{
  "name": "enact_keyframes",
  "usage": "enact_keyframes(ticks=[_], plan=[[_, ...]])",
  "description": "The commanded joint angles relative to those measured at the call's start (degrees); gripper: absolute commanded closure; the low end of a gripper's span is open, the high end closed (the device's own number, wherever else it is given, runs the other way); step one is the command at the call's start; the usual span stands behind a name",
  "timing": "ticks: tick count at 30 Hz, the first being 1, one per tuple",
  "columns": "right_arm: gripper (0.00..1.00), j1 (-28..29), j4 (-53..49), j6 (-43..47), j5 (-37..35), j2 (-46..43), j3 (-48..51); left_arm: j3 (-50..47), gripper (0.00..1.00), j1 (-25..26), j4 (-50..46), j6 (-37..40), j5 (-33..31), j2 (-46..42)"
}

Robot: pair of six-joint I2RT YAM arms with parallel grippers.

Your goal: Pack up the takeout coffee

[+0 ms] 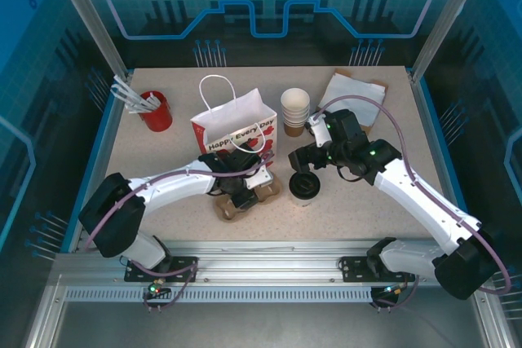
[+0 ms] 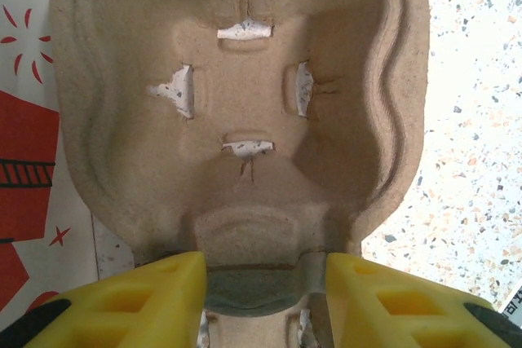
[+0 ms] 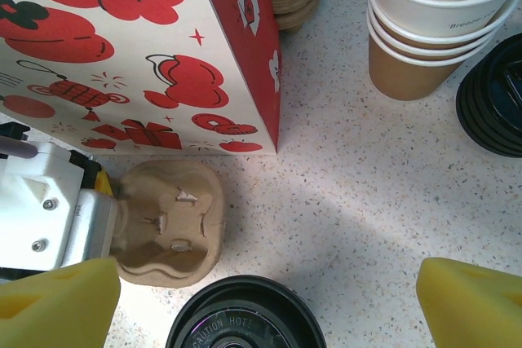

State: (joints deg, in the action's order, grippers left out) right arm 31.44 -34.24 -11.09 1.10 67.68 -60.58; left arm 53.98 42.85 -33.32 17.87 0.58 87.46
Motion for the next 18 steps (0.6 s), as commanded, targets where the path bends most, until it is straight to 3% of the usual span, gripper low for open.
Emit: enact_keyframes(ticks=[1, 18], plan=[[0.05, -0.08, 0.59, -0.79, 1.26, -1.23, 0.35, 2.16, 0.56, -0.44, -2.31, -1.33, -1.55, 1.15], [0.05, 0.89, 0.65, -1.08, 1.49, -0.05, 0.04, 2.62, 0.54, -1.00, -2.84, -1.34, -2.20, 2.49]])
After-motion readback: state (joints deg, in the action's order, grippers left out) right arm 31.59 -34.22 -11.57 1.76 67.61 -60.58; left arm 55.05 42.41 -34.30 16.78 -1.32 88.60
